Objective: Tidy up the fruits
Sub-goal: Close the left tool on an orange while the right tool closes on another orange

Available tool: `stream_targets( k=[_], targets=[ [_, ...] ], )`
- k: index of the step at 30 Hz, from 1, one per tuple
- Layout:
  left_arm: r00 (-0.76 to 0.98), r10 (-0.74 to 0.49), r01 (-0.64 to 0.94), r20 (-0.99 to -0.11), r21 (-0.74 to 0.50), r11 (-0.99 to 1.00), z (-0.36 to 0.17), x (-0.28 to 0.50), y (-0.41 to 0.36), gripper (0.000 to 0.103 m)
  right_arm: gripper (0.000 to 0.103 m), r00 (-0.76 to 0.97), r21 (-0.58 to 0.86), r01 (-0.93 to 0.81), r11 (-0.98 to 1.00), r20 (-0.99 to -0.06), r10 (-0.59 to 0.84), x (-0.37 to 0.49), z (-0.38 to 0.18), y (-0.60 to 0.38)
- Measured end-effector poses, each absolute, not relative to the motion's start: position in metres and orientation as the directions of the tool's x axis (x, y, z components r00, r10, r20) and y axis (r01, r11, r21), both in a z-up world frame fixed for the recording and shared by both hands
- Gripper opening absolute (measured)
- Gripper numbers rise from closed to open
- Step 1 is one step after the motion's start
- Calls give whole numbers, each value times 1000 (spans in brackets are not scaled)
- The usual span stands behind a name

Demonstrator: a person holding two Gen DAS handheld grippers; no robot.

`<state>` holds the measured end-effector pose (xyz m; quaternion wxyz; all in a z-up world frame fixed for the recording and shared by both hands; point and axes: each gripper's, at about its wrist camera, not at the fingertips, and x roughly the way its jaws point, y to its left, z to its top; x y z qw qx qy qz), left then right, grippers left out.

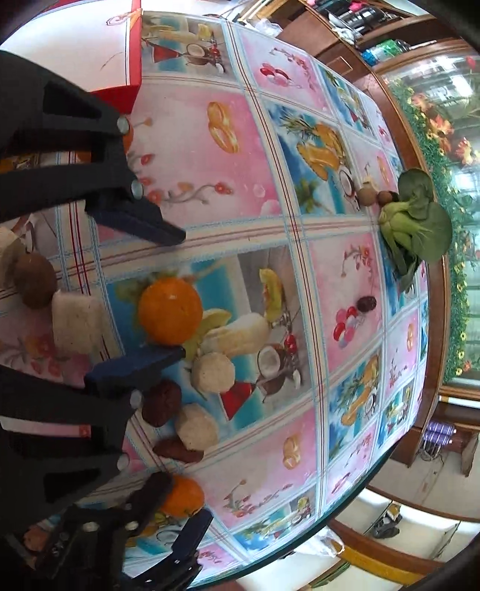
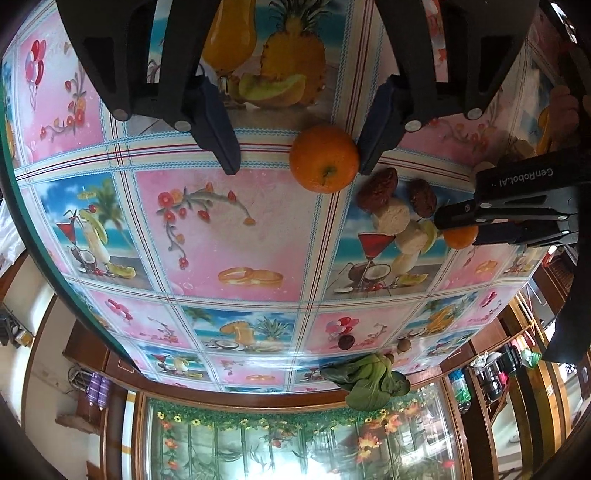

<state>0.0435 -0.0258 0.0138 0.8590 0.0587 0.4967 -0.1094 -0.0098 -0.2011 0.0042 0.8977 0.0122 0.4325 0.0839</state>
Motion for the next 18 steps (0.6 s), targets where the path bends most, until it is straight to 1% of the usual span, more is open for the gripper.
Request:
stream_targets(
  k=[2,3,5,6,12,18],
  targets=[
    [481,-133,250,-866,-10,968,14,42,-26,45,48,612,129,-152,980,-766,196,-11,5,-203],
    [480,-139,251,-866,-16,968,15,42,-25,43,44,611,141,-155,978,-764,207,-11,6,-204],
    [473,-157,248,-867,-40,968,16,41,-23,34,40,610,159,-156,975,-760,222,-11,6,-205],
    [470,-162,245,-868,-48,968,17,40,-22,34,35,609,172,-160,972,-758,234,-12,6,-205],
    [478,-163,218,-863,-63,974,21,31,-13,33,35,614,209,-146,967,-747,254,-12,6,-210],
    [551,-182,182,-814,-95,979,55,-6,11,33,35,647,241,-161,957,-706,287,-19,13,-214]
  ],
)
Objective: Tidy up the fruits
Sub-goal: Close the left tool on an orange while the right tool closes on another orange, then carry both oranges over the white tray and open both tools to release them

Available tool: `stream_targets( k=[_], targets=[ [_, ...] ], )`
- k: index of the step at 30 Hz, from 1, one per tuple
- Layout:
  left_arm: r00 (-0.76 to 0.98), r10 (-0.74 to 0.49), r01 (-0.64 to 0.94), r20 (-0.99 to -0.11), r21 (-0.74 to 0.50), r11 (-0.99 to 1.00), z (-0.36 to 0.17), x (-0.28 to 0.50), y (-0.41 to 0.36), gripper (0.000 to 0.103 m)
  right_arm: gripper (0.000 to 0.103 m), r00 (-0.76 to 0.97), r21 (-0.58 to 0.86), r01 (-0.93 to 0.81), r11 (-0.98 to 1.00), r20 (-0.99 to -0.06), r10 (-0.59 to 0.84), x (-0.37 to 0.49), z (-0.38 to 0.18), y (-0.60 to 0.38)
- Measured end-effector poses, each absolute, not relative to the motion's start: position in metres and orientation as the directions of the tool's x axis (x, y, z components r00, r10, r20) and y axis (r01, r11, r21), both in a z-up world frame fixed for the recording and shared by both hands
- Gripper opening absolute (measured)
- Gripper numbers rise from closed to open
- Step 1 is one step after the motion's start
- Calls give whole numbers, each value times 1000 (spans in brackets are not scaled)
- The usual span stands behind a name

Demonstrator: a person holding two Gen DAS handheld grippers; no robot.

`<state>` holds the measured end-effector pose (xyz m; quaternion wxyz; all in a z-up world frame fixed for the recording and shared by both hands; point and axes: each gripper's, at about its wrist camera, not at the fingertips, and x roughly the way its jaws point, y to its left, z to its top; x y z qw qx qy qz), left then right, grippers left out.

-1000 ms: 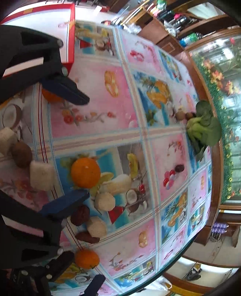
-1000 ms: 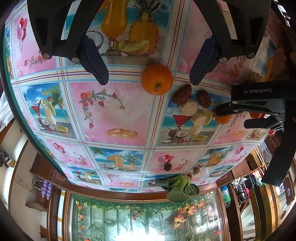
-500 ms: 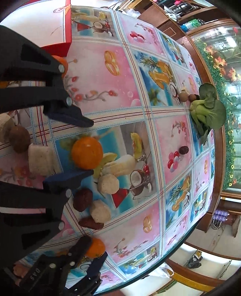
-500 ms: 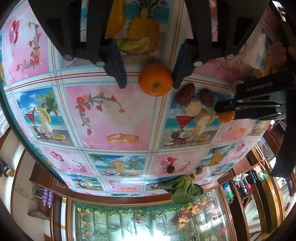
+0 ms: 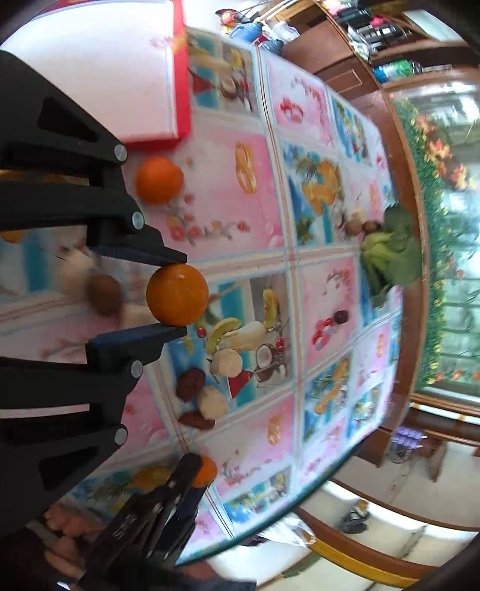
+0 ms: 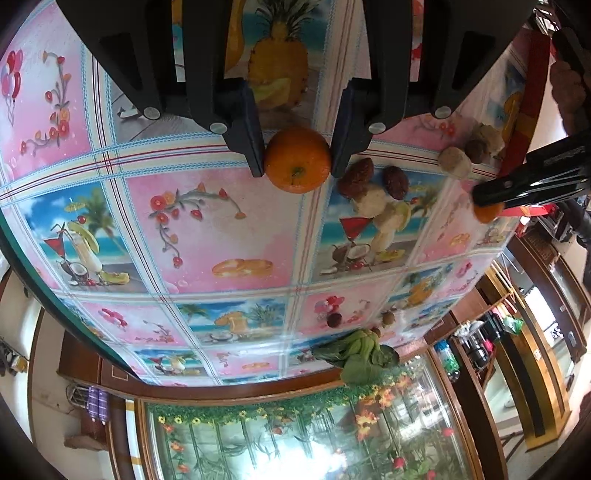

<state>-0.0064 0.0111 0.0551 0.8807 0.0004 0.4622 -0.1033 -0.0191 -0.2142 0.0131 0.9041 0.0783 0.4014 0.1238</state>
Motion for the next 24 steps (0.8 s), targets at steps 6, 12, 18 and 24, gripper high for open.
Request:
stream_targets(
  k=[6,12,18,24],
  targets=[
    [646,-108,93,-756,-62,994,92,-73,68,33,35,654,310,-228,923,-654,381,-35,27,-204],
    [641,46,-58,-766,11,998,84,-123,135,33,35,604,283,-370,885,-650,461,-61,52,-140],
    [578,115,-154,-808,30,988,51,-148,177,33,35,475,287,-533,796,-677,562,-82,60,-52],
    [543,146,-208,-827,36,978,34,-167,203,33,35,366,288,-631,720,-708,604,-93,47,19]
  ],
)
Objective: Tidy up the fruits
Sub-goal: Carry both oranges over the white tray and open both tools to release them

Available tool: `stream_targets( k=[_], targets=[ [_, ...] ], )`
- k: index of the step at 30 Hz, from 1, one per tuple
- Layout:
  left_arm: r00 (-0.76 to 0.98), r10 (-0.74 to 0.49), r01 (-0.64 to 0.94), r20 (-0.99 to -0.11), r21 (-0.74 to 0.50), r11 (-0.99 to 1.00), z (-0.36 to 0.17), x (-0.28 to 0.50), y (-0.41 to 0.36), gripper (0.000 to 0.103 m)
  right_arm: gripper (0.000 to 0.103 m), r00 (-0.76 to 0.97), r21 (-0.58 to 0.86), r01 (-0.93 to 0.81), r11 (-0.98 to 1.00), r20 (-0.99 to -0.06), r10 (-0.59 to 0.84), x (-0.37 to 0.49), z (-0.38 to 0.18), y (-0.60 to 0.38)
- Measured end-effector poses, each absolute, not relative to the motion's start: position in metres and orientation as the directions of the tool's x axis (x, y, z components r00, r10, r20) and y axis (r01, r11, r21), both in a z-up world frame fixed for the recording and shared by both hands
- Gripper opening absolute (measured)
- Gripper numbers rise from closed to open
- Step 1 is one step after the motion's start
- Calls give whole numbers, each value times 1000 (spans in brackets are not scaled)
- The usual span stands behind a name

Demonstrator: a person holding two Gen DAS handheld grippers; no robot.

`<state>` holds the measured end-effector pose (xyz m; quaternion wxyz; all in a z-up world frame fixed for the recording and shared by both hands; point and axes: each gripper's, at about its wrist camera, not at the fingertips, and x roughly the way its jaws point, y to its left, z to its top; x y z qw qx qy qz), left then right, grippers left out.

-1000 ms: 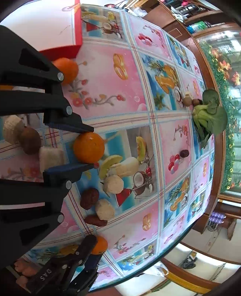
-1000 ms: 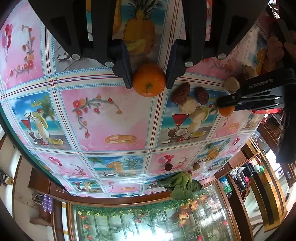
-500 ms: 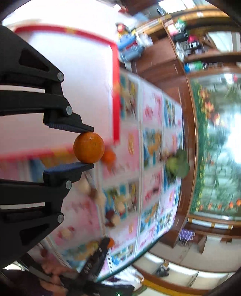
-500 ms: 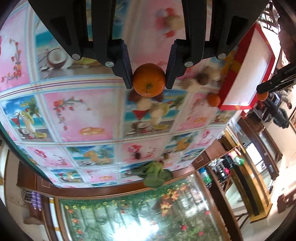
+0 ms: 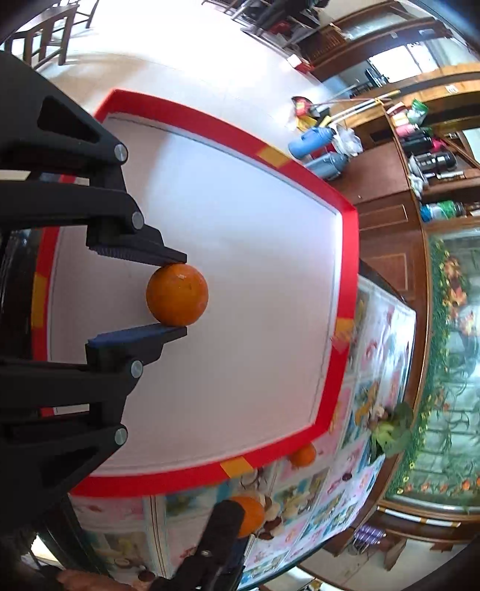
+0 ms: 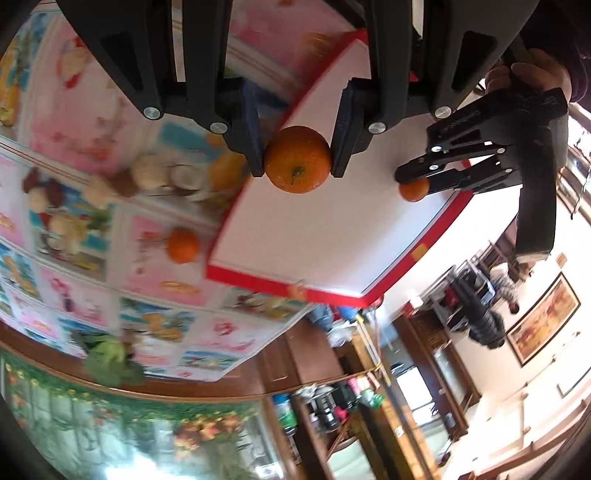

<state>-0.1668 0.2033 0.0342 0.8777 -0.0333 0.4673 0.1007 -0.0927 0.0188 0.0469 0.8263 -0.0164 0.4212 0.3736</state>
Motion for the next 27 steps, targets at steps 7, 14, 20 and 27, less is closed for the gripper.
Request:
stream_targets(
  k=[7,14,20,27],
  targets=[
    [530,160,-225,-833,43,973,28,-175,218,35,35,295,264,-668,696,-764,573,-97,24,59],
    [532,166,-211,-830,59,976,26,-177,222,36,42,255,234,-679,696,-814,521,-112,12,73],
    [516,191,-211,-835,92,973,27,-173,226,39,61,181,285,-719,633,-803,567,-128,18,74],
    [495,249,-253,-832,135,958,33,-176,223,42,61,312,296,-683,668,-709,632,-122,54,25]
  ],
)
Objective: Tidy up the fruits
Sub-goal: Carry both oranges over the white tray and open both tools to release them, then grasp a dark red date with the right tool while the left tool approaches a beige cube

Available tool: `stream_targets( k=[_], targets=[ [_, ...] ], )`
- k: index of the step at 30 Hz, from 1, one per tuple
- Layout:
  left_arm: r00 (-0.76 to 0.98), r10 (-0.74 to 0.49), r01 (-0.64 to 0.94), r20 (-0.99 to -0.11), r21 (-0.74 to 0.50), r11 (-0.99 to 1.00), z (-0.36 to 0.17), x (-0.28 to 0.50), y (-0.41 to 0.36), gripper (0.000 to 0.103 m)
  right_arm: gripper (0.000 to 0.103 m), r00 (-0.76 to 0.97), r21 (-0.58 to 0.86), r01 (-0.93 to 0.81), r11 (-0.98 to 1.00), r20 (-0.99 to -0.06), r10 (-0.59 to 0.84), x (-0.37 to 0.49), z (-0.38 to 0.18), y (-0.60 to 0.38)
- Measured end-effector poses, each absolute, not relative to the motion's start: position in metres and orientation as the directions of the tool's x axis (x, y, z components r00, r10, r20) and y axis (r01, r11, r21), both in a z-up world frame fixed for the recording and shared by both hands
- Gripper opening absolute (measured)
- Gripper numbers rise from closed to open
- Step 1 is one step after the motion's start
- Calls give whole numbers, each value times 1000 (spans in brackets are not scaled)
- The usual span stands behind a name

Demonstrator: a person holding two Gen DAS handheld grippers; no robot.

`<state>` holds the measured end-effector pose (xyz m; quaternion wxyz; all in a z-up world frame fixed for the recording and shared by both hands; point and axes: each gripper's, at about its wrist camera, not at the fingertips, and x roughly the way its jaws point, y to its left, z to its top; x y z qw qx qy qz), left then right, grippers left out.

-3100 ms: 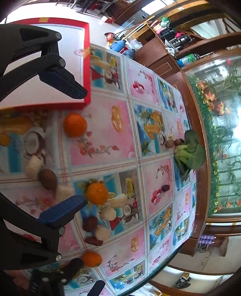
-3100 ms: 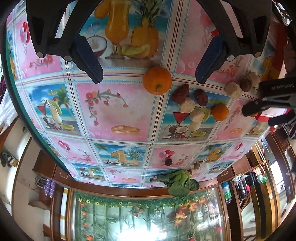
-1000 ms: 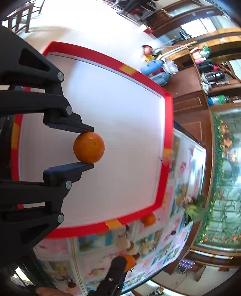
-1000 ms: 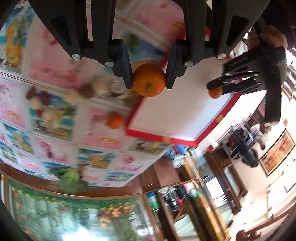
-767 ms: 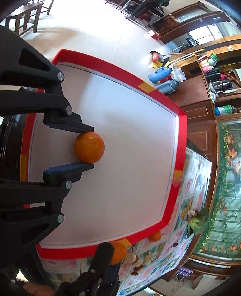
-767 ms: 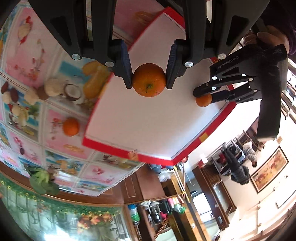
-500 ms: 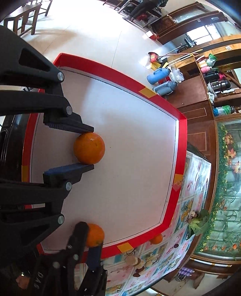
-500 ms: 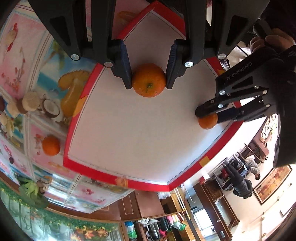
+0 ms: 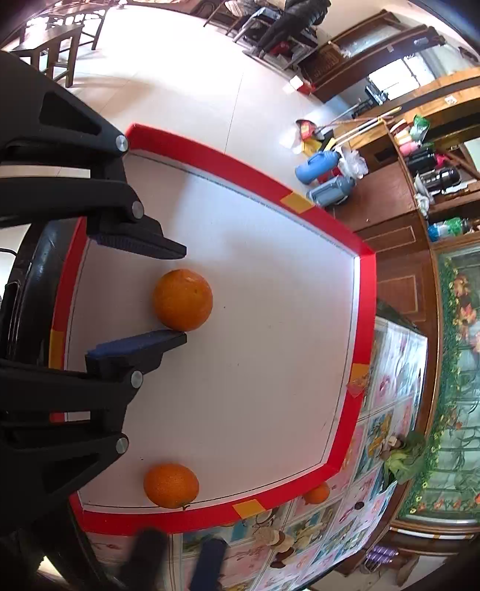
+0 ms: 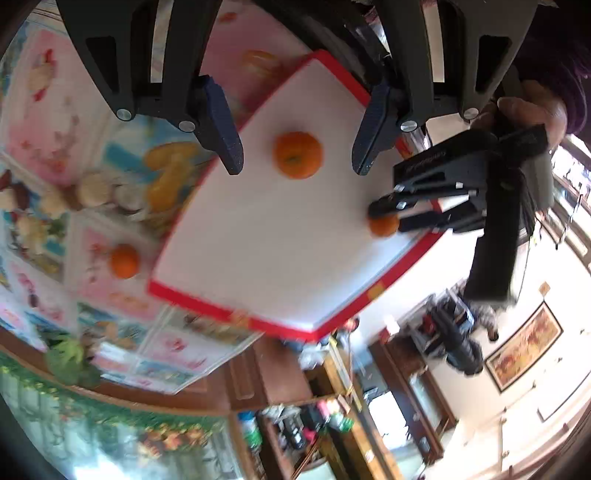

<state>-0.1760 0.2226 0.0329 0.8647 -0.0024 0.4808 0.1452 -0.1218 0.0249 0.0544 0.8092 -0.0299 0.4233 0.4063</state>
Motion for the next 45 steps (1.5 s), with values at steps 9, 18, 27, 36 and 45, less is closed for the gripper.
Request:
stream_targets(
  k=[9,18,27,36,45],
  targets=[
    [674,200,-186,-711,99,978,87,-197,178,83,69,594,208,-501,840,-623,509,-115,83,-92],
    [722,14,40,-692,63,997,96,-189,96,89,70,674,137,-290,947,-673,303,-131,68,-205],
    [680,-41,147,-732,81,986,84,-181,50,89,69,561,186,-335,924,-748,355,-146,24,-212],
    [658,1,129,-753,113,985,74,-174,53,89,55,499,158,-479,864,-760,416,-159,6,-180],
    [636,-69,241,-769,112,964,72,-150,14,89,17,529,148,-438,887,-755,387,-153,-1,-193]
  ],
)
